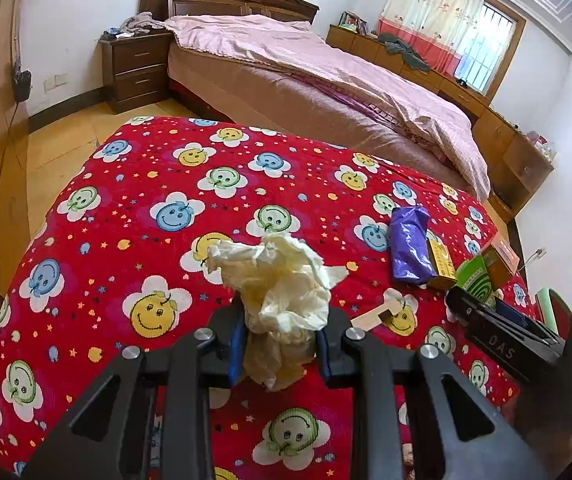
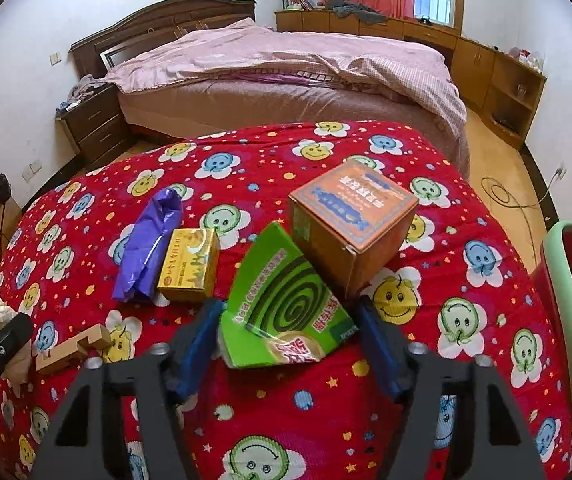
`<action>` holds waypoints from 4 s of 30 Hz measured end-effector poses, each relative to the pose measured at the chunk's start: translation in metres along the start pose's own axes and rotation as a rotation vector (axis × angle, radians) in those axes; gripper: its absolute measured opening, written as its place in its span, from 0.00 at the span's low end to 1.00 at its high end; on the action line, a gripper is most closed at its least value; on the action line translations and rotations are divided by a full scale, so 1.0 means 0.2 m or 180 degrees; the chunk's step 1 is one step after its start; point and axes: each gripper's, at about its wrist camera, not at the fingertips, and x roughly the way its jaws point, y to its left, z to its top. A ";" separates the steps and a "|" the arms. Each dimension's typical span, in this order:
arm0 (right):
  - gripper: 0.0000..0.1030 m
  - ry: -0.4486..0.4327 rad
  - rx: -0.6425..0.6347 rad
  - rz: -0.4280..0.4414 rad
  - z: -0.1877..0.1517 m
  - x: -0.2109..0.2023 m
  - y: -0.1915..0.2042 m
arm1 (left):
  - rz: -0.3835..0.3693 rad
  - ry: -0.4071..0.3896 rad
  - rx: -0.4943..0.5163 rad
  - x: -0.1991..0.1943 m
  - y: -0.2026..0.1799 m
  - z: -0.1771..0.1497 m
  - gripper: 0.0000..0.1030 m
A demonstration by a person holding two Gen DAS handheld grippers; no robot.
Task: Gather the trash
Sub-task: 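Grasp the green mosquito-coil box with the right tool while the left tool holds the tissue, then carry the green box and white tissue in both tools over the bin, then open the right tool to drop the green box while the left tool releases the tissue into the bin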
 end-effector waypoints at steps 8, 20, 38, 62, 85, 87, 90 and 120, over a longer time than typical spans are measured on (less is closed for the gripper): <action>0.66 0.0005 0.0133 0.0265 -0.04 -0.07 -0.06 | -0.0013 -0.0003 0.0002 0.00 -0.01 0.00 0.27; 0.66 -0.0105 0.0264 0.0408 -0.14 -0.30 -0.20 | -0.0044 -0.0035 0.0065 -0.02 -0.04 -0.01 0.27; 0.66 -0.0445 0.0730 0.0162 -0.24 -0.64 -0.64 | -0.0163 -0.0055 0.0406 -0.13 -0.26 -0.04 0.27; 0.66 -0.0605 0.1160 0.0049 -0.41 -0.80 -1.08 | -0.0345 -0.0068 0.1044 -0.27 -0.78 -0.15 0.27; 0.67 -0.0580 0.1605 -0.0117 -0.47 -0.71 -1.57 | -0.0955 0.0180 0.1875 -0.21 -1.57 -0.34 0.27; 0.67 -0.0558 0.1642 -0.0126 -0.48 -0.69 -1.60 | -0.1003 0.0207 0.1942 -0.19 -1.63 -0.35 0.27; 0.67 -0.0543 0.1700 -0.0137 -0.49 -0.68 -1.64 | -0.1074 0.0248 0.1980 -0.16 -1.69 -0.36 0.27; 0.75 -0.0695 0.1873 -0.0349 -0.60 -0.84 -1.82 | -0.1253 0.0506 0.2054 -0.01 -1.98 -0.46 0.47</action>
